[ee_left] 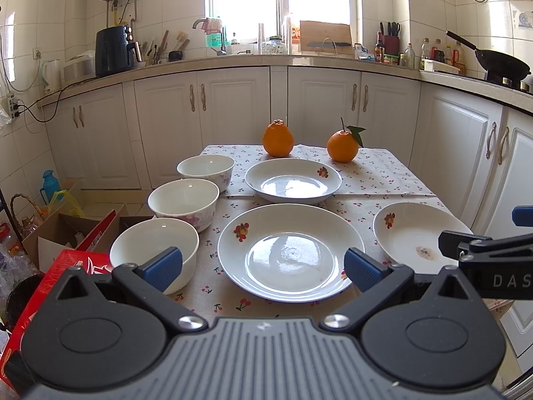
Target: Organize plates and bowls
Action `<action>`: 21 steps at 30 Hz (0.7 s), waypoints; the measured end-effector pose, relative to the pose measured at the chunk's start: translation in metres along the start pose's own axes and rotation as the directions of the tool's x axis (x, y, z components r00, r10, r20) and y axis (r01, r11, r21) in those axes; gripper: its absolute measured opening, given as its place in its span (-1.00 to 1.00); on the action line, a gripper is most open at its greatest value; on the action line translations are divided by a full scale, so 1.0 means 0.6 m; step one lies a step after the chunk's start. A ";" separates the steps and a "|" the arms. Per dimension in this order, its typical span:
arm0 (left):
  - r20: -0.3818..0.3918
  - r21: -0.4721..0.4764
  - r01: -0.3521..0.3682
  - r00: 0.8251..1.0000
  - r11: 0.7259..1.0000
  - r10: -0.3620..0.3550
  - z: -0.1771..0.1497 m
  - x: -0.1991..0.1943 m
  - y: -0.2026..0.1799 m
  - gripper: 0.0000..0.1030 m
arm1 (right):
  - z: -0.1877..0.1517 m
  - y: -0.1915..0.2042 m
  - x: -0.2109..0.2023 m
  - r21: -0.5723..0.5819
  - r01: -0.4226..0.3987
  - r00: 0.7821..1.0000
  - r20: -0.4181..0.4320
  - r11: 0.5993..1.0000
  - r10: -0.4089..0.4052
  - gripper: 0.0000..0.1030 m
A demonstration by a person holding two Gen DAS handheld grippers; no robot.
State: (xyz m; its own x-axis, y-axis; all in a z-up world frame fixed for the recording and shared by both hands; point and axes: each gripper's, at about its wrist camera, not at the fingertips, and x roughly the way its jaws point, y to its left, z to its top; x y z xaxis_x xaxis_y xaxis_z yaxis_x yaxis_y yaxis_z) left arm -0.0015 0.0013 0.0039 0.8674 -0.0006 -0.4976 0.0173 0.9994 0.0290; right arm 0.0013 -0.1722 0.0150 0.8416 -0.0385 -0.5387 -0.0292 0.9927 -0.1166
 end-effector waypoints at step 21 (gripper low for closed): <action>-0.003 0.001 -0.002 1.000 1.000 0.002 -0.001 0.001 0.000 0.99 | -0.001 0.000 0.002 0.000 0.000 1.000 -0.002 1.000 0.000 1.00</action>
State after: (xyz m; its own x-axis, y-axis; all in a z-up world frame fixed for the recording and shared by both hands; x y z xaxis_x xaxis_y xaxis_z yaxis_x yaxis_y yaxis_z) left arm -0.0017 0.0011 0.0030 0.8661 0.0015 -0.4998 0.0158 0.9994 0.0305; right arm 0.0017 -0.1724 0.0138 0.8406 -0.0384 -0.5404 -0.0295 0.9928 -0.1164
